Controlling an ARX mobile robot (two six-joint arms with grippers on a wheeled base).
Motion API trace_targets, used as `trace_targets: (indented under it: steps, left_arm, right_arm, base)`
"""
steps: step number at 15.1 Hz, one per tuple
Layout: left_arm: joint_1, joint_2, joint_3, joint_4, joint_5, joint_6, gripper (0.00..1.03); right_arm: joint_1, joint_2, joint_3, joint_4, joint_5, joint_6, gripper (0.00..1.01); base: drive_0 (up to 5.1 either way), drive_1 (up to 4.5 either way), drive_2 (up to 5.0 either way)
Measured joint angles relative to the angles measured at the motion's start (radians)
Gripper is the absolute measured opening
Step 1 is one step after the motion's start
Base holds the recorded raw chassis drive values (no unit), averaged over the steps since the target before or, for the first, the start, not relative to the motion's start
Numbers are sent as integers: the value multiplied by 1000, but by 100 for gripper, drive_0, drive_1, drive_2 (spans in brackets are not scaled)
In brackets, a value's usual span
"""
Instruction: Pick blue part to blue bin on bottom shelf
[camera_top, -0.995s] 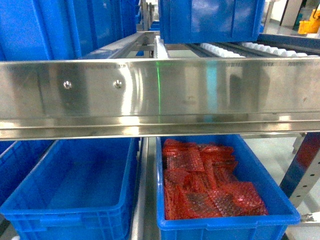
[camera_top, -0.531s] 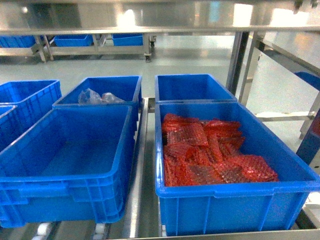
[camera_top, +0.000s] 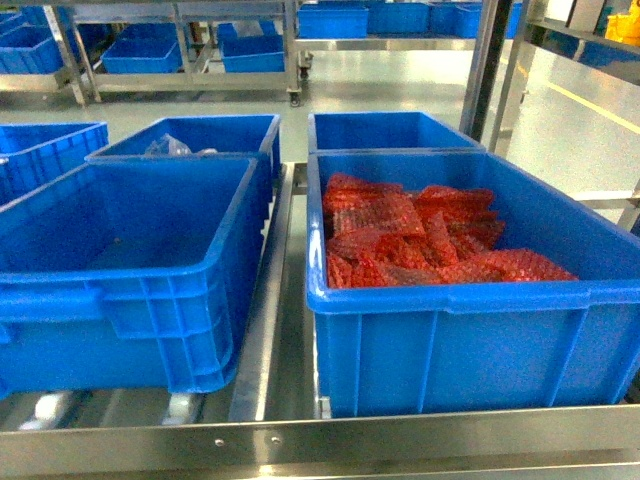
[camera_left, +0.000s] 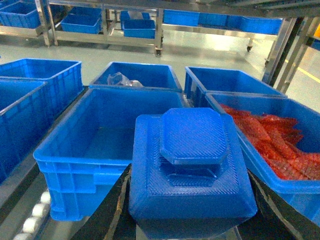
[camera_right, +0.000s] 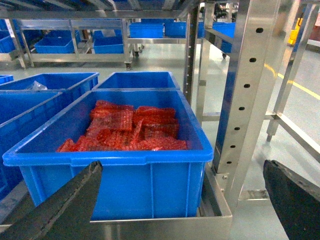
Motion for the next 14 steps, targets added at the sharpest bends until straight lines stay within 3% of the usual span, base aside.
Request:
trace_targets:
  steps: [14]
  left_arm:
    - [0, 0, -2, 0, 0, 0, 44]
  right_arm:
    - [0, 0, 0, -1, 0, 0, 98]
  base:
    - [0, 0, 0]
